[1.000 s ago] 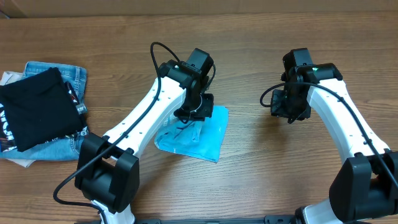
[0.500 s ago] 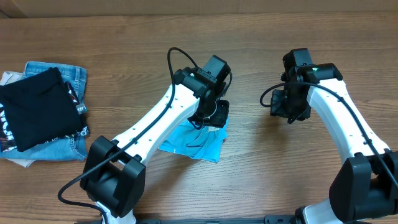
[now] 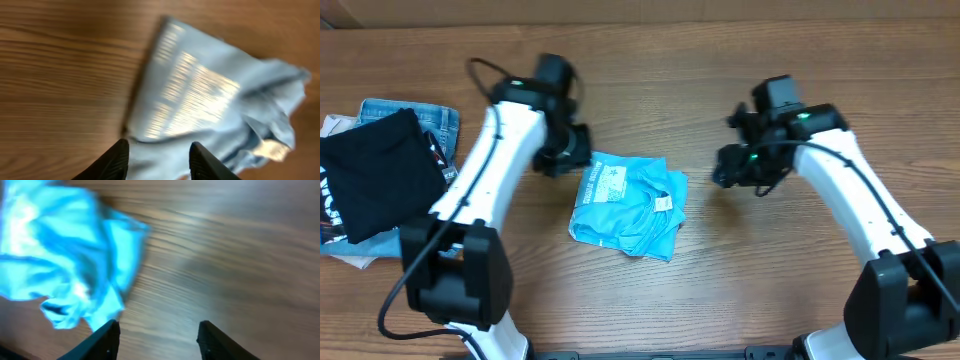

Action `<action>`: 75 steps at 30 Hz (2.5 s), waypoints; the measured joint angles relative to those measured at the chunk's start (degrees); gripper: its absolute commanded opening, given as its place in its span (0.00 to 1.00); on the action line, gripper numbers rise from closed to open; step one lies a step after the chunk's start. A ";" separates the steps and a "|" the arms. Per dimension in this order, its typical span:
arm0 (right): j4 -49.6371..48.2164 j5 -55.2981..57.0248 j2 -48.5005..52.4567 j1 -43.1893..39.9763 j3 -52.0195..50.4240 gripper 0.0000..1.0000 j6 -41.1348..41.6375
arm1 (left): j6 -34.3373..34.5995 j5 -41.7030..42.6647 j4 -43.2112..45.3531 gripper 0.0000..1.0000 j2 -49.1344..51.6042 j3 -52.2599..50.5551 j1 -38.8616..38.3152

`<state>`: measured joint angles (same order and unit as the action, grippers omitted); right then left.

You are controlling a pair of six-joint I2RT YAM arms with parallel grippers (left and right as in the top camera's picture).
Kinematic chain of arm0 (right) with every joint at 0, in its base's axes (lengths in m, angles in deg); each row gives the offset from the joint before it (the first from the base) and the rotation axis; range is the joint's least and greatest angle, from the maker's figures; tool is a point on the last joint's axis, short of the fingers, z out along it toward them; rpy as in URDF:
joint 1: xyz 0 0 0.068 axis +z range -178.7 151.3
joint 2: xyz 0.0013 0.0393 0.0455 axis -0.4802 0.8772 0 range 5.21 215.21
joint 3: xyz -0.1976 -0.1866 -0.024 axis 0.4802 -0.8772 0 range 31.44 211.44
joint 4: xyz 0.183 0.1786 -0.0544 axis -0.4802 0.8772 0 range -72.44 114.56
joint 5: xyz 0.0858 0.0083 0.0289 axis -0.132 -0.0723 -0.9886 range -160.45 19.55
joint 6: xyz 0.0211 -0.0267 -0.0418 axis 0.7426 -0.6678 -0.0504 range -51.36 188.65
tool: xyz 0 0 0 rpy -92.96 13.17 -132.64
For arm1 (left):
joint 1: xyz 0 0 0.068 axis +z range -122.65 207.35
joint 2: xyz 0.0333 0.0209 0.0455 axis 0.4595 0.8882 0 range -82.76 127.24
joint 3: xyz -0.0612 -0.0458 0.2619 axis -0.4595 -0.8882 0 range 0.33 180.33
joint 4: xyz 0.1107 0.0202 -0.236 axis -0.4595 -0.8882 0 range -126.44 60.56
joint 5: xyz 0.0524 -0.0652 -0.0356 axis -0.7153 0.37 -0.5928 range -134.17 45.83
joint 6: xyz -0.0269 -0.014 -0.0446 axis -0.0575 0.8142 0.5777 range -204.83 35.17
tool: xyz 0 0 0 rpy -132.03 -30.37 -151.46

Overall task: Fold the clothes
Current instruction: 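Press and tidy the folded shirt with both grippers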

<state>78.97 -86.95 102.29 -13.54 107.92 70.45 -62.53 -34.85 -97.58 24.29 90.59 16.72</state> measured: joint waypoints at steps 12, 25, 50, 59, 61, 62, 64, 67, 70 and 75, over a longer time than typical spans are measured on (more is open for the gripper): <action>-11.10 6.88 8.07 16.57 0.00 0.62 -1.44 | -0.04 -0.98 2.01 0.51 0.00 -5.05 3.10; -18.99 12.83 9.29 19.80 0.00 0.65 -1.81 | -0.22 2.54 7.61 0.50 0.02 -20.02 1.70; -19.26 23.76 14.45 17.07 0.00 0.20 7.39 | -0.22 3.72 7.50 0.51 0.02 -24.65 1.22; -17.40 25.68 14.45 9.46 0.00 0.40 10.93 | -0.22 3.50 7.52 0.51 0.02 -24.65 1.22; -16.17 25.22 14.45 8.87 0.00 0.40 11.10 | -0.22 3.48 7.52 0.51 0.02 -24.65 1.22; -15.50 24.87 14.43 8.70 0.00 0.40 11.23 | -0.22 3.48 7.52 0.51 0.02 -24.65 1.22; -14.16 24.15 14.40 8.50 0.00 0.40 11.30 | -0.22 3.45 7.52 0.51 0.02 -24.65 1.22; -12.09 21.73 13.38 8.48 0.00 0.40 11.50 | -0.22 3.28 7.52 0.52 0.02 -24.65 1.22; -10.99 17.66 9.99 8.52 0.00 0.41 11.47 | -0.22 3.26 7.52 0.52 0.02 -24.65 1.22; -7.43 11.06 0.76 9.68 0.02 0.41 10.97 | -0.22 3.23 7.52 0.52 0.02 -24.68 1.22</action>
<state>71.54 -75.89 103.06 -3.86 107.95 81.42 -62.75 -31.61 -90.06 24.31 65.91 17.94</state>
